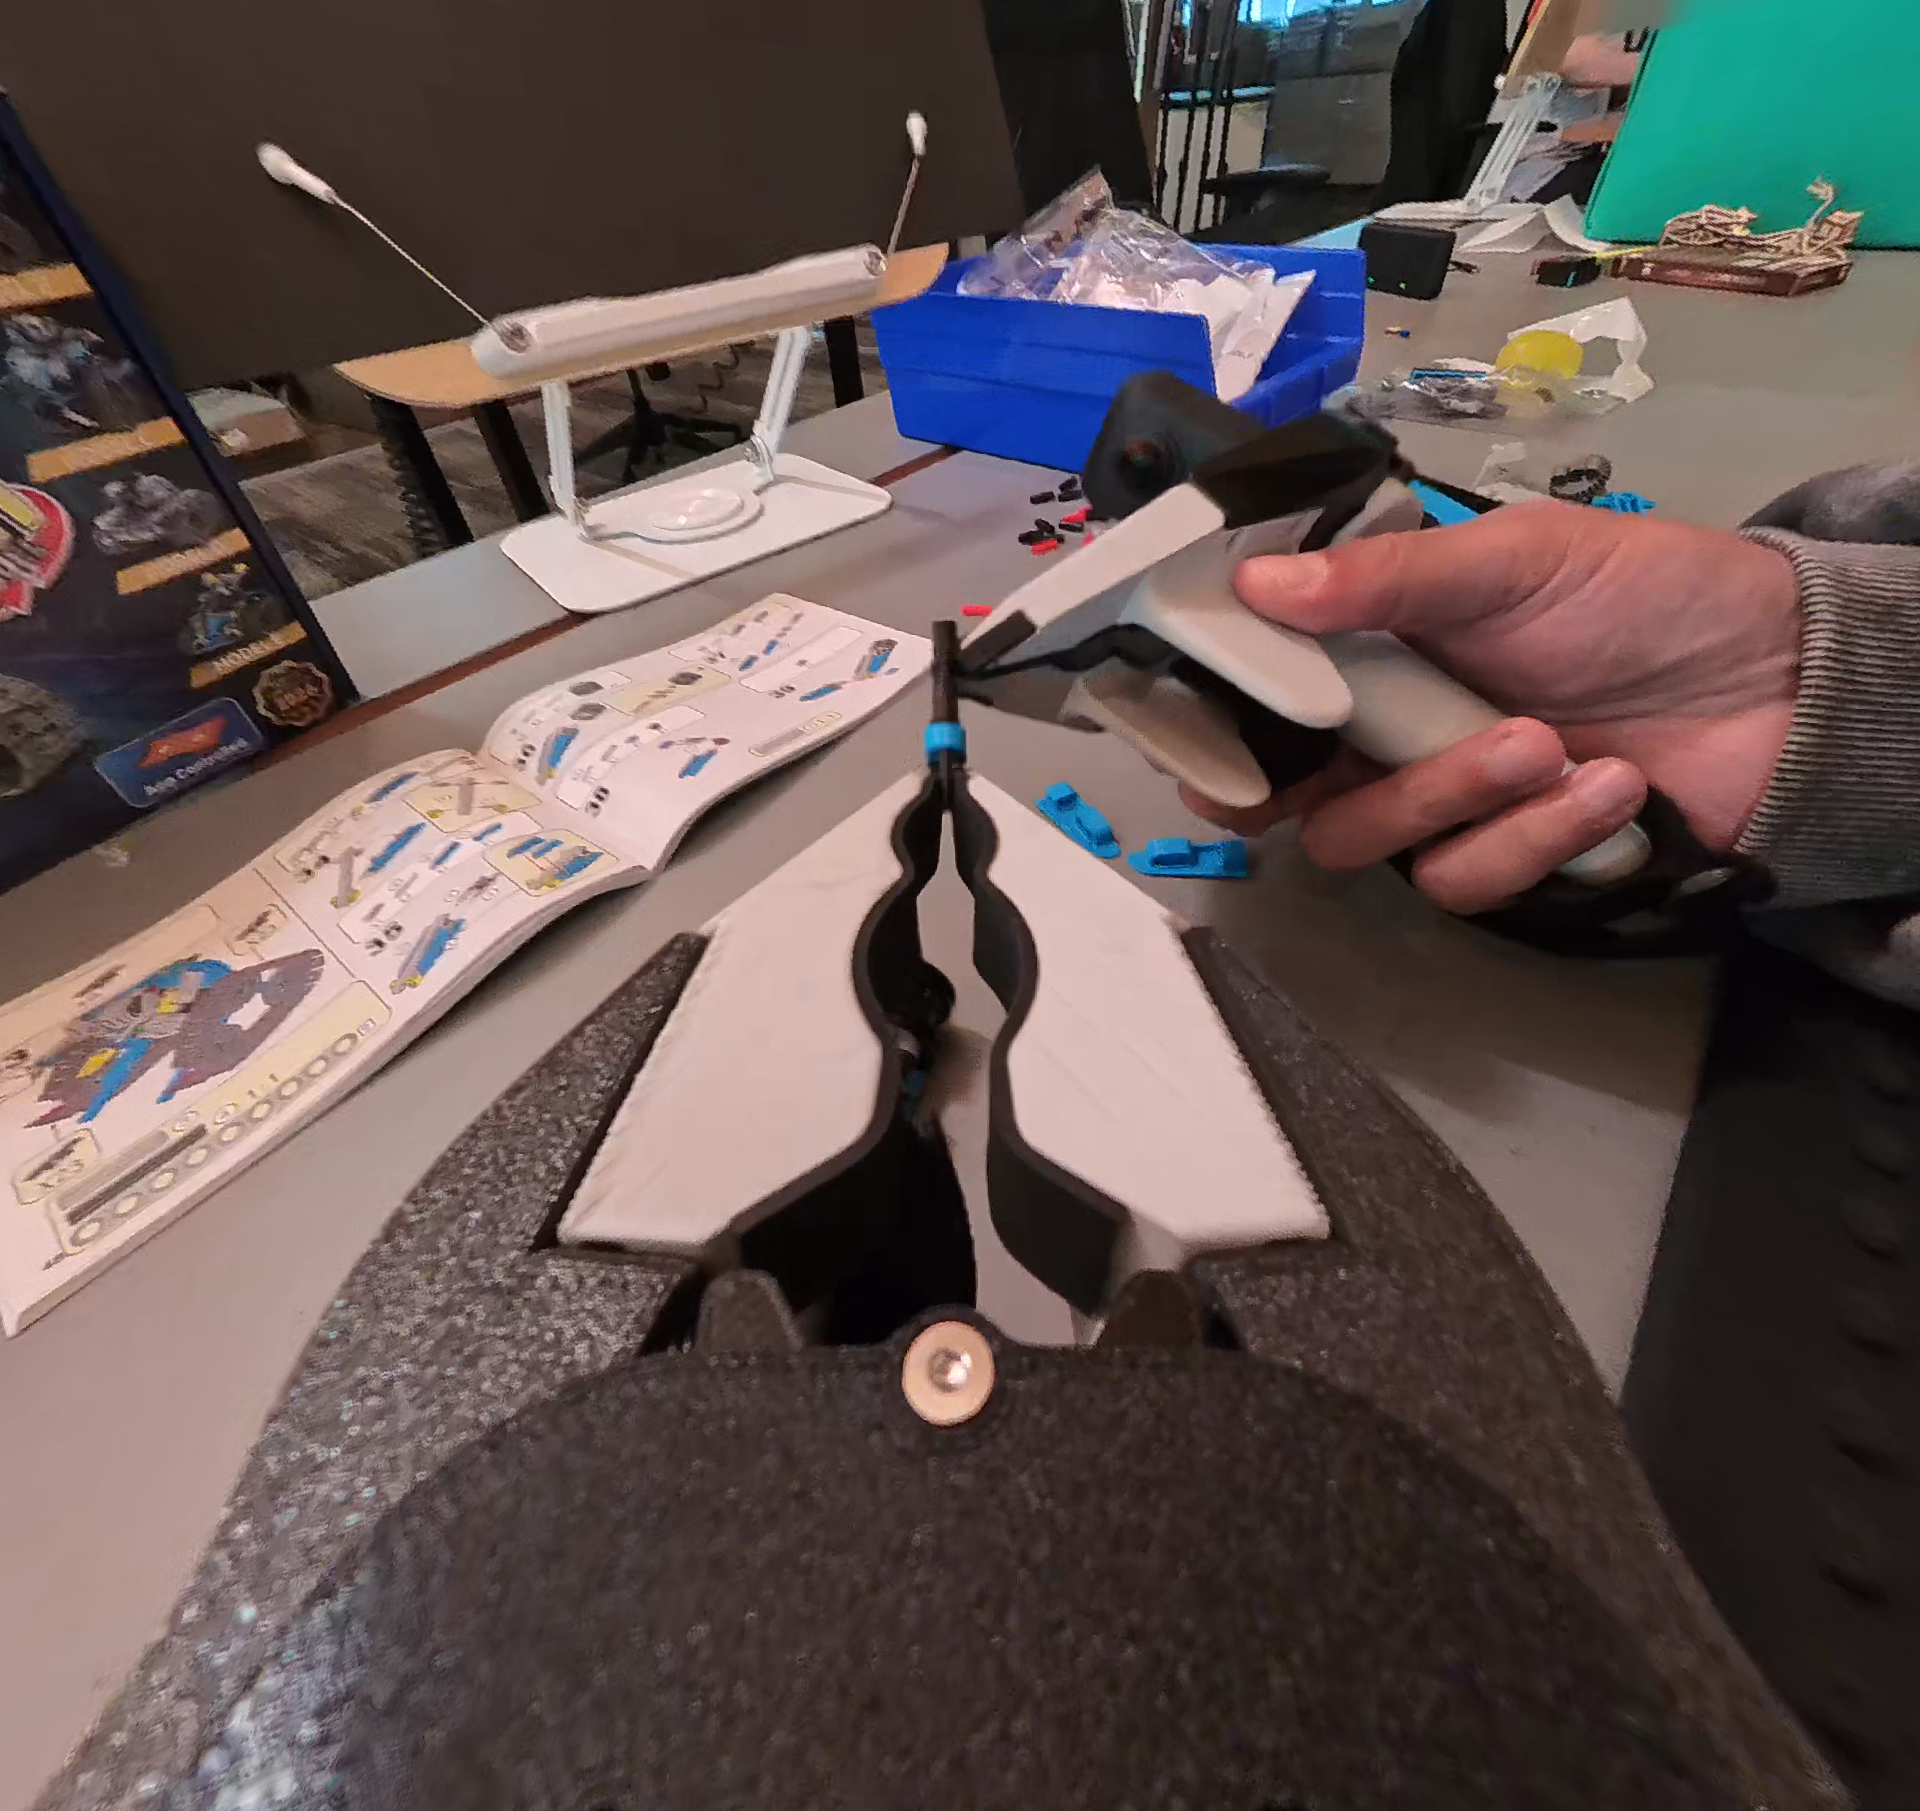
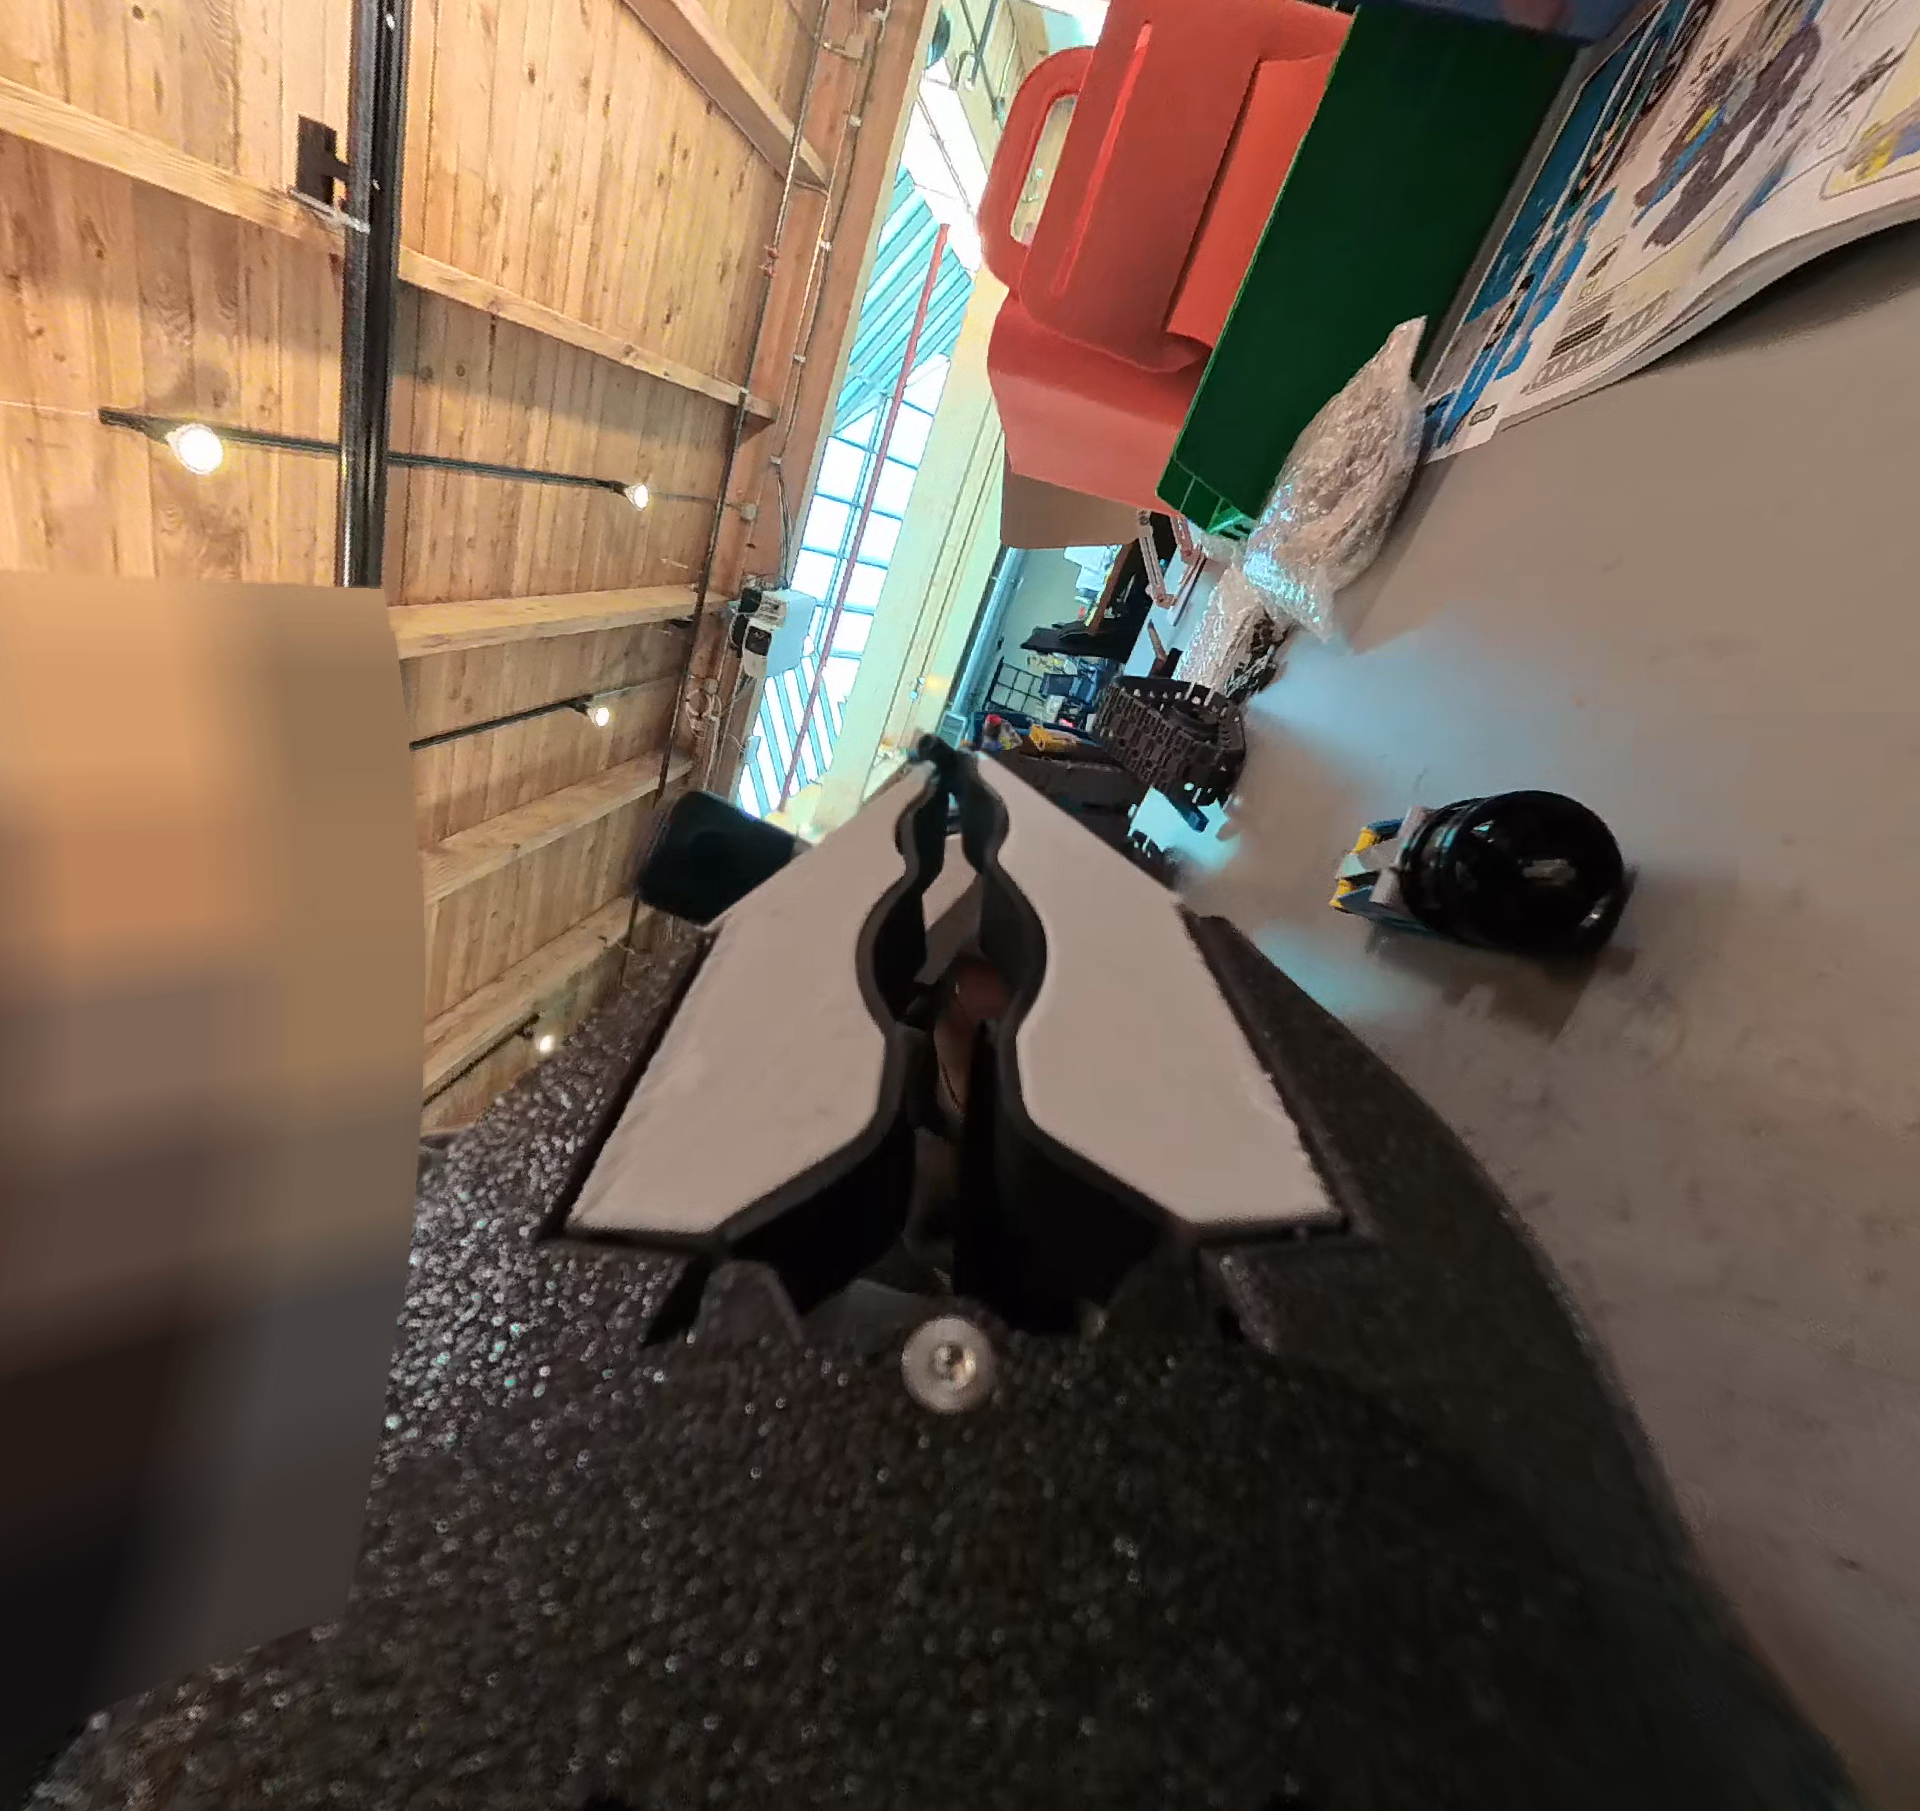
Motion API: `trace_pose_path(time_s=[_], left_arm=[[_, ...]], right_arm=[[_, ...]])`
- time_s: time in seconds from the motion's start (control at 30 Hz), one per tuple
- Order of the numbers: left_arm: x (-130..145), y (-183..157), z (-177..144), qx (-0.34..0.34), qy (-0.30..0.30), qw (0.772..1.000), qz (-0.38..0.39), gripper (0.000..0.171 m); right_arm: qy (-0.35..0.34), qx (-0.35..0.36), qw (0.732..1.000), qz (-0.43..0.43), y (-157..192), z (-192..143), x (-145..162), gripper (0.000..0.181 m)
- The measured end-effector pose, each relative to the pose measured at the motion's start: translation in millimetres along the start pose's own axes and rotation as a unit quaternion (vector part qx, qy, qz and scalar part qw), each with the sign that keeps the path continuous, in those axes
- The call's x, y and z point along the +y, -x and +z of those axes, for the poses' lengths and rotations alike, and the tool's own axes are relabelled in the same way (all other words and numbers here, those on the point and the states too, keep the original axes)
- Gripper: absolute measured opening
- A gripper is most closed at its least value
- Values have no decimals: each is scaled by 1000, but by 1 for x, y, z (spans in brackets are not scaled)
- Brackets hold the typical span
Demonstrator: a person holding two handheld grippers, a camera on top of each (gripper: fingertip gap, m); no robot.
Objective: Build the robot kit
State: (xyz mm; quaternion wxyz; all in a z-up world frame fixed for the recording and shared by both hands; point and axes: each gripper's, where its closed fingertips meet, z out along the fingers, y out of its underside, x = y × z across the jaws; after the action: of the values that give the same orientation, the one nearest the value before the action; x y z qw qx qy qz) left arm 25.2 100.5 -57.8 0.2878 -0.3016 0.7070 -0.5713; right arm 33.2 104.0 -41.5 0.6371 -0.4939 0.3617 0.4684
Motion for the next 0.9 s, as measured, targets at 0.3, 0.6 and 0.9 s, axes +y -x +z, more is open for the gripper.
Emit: trace_pose_path(time_s=[0.3,0.6,0.9], left_arm=[[-5,-5,-2,5,-6,1000,14,0],[8,-2,3,3,26,1000,2,0],[6,-4,3,10,20,1000,4,0]], right_arm=[[50,81,986,-135,7,5,3,0],[66,91,987,-116,-5,-7,7,0],[76,99,983,-135,-5,-6,8,0]])
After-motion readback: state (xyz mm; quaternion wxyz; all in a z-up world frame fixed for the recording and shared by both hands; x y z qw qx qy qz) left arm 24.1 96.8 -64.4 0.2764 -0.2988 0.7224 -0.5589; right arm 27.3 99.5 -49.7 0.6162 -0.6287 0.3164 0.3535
